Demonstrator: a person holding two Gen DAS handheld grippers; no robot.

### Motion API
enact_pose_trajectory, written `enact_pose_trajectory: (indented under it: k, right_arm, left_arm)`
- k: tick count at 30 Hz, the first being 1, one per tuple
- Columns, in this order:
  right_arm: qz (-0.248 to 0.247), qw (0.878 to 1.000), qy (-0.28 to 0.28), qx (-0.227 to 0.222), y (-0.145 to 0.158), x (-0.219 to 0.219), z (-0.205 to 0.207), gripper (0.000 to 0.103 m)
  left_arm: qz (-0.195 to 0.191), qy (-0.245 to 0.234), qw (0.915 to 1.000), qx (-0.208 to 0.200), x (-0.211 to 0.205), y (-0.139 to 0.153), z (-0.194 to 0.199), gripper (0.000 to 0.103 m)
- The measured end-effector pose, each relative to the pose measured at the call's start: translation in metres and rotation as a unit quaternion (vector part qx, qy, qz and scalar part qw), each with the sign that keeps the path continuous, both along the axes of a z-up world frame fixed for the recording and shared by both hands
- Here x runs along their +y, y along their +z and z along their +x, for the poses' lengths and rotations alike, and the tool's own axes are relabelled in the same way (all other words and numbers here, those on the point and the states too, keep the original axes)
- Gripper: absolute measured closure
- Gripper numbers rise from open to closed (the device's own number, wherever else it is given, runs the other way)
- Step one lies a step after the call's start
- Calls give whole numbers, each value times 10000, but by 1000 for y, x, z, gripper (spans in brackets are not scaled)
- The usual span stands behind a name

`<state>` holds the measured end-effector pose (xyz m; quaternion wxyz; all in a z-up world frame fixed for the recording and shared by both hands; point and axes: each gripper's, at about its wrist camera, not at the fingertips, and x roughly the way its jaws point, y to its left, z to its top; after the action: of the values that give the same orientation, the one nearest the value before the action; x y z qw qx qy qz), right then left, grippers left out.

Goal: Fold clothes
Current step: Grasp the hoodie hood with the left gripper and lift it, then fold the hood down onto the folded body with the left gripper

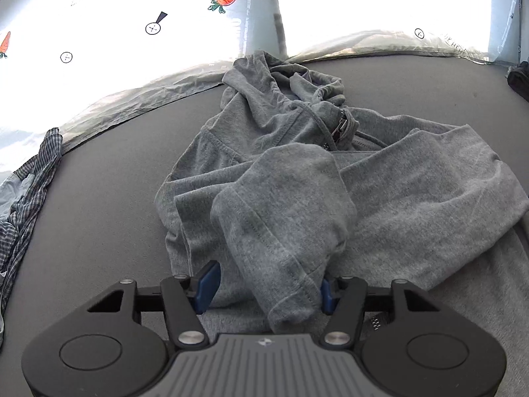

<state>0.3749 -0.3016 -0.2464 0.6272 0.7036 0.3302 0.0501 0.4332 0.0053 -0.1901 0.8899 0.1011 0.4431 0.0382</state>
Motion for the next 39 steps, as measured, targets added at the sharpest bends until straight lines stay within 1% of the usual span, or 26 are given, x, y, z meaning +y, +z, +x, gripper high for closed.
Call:
enact_pose_trajectory:
  k: [2,3,4,5,6,7,8,10,11,16,19,20,23,26,30,33,35,37,39]
  right_arm:
    - [-391,9992,23,69,3,-6,1,56]
    - [-636,9979,76,74,6,-9,2,52]
    - [-916,9957,144,76,10,-11,3,50]
    - [-1219,9923,229,65,15,-13,5,48]
    - [-1458,9888,308,48,19,-13,7,47]
    - [-1672,9851,391,45,22,-13,8,46]
    - [-1851,9816,459,57,24,-12,9,43]
    - [-2056,9770,560,36,28,-11,11,42]
    - [-2095,9760,601,25,29,-10,11,42]
    - [-2203,9720,815,35,29,-3,13,41]
    - [-2363,9664,1014,26,33,6,14,41]
    - [-2417,9644,1073,28,35,8,15,41]
    - [-2636,9565,1248,33,38,17,15,41]
    - [-2843,9483,1413,39,40,26,16,40]
    - [-2988,9417,1548,32,41,34,17,39]
    - [-3110,9363,1635,7,43,40,20,39]
    - [-3186,9332,1665,-1,44,43,21,39]
    - [-3265,9301,1682,-3,45,43,20,39]
    - [-3349,9268,1702,7,45,43,20,39]
  left_arm:
    - [116,107,9998,-154,-1,3,6,44]
    - [168,134,9995,-235,0,5,8,44]
    - [165,156,9993,-310,2,7,9,46]
    - [157,196,9990,-378,4,9,11,55]
    - [130,320,9985,-426,8,10,12,61]
    - [70,547,9974,-469,15,12,13,80]
    - [-26,762,9957,-529,23,15,14,82]
    - [-306,1075,9915,-673,39,21,11,83]
    - [-374,1149,9899,-739,45,24,10,83]
    - [-403,1414,9821,-1179,67,43,4,83]
    - [-391,1426,9781,-1462,76,57,2,83]
    - [-413,1410,9764,-1585,78,64,1,83]
    - [-653,1319,9702,-1926,80,89,-1,83]
    - [-851,1063,9627,-2339,71,119,-3,83]
    - [-1074,586,9499,-2877,47,161,-2,83]
    - [-1188,345,9386,-3220,32,184,-3,83]
    - [-1314,344,9312,-3382,28,196,-4,83]
    - [-1354,445,9264,-3485,32,202,-6,83]
    - [-1275,555,9255,-3523,38,203,-9,83]
